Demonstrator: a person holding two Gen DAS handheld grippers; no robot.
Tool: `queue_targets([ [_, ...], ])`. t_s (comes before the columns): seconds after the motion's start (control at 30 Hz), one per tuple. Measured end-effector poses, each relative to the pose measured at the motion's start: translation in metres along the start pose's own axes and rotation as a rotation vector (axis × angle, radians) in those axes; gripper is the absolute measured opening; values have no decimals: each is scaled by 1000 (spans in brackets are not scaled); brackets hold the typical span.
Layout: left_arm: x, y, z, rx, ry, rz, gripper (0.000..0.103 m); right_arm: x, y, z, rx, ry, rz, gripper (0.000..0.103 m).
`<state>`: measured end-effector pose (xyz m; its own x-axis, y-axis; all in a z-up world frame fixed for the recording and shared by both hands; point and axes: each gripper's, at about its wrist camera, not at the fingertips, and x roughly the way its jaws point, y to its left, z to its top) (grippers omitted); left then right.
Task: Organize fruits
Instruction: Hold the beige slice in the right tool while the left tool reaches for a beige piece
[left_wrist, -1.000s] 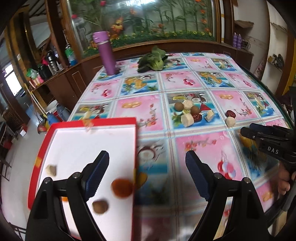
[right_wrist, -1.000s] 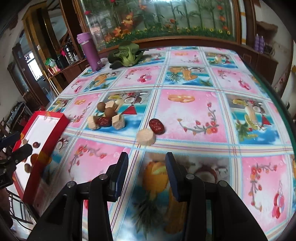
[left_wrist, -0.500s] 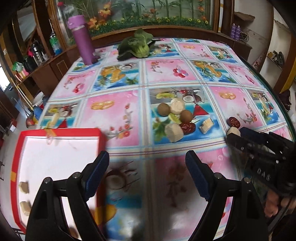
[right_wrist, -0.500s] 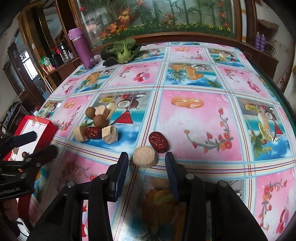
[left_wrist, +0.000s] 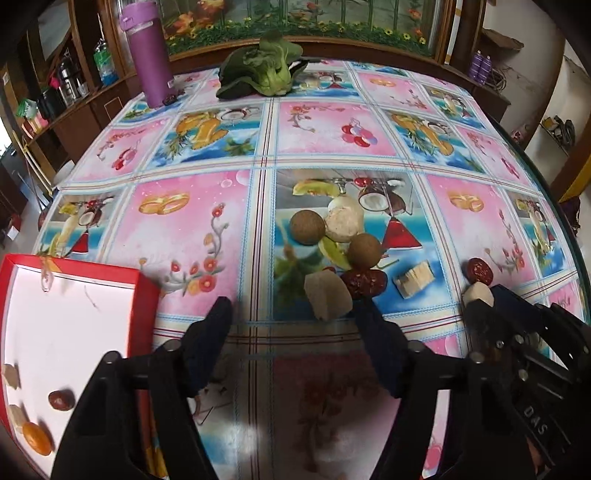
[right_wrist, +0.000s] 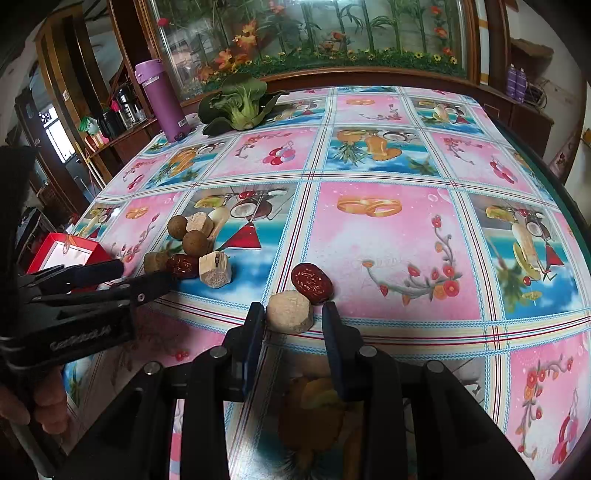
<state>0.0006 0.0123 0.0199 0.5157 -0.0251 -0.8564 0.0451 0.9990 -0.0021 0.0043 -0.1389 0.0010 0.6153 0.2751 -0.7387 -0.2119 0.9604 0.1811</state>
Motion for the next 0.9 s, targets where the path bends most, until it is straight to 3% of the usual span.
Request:
queue_targets([
  [0.07, 4, 3, 1, -16, -1, -12, 58, 0, 0, 0, 0, 0, 0, 31],
  [0.27, 4, 7, 2, -27, -20, -4, 49, 0, 0, 0, -1, -1, -1, 31],
  [0.37, 3, 9, 0, -27, -31, -10, 36, 0, 0, 0, -4, 0, -1, 26],
  [0.47, 2, 10, -1, -22, -35, -10, 33, 0, 0, -1, -8, 0, 3, 25],
  [0.57, 1, 11, -2, -24, -41, -22, 19, -1, -1, -1, -7, -1, 7, 25],
  [0.9, -18, 12, -19, -27, -63, -72, 19, -12, 3, -2, -17, -58, 62, 25],
])
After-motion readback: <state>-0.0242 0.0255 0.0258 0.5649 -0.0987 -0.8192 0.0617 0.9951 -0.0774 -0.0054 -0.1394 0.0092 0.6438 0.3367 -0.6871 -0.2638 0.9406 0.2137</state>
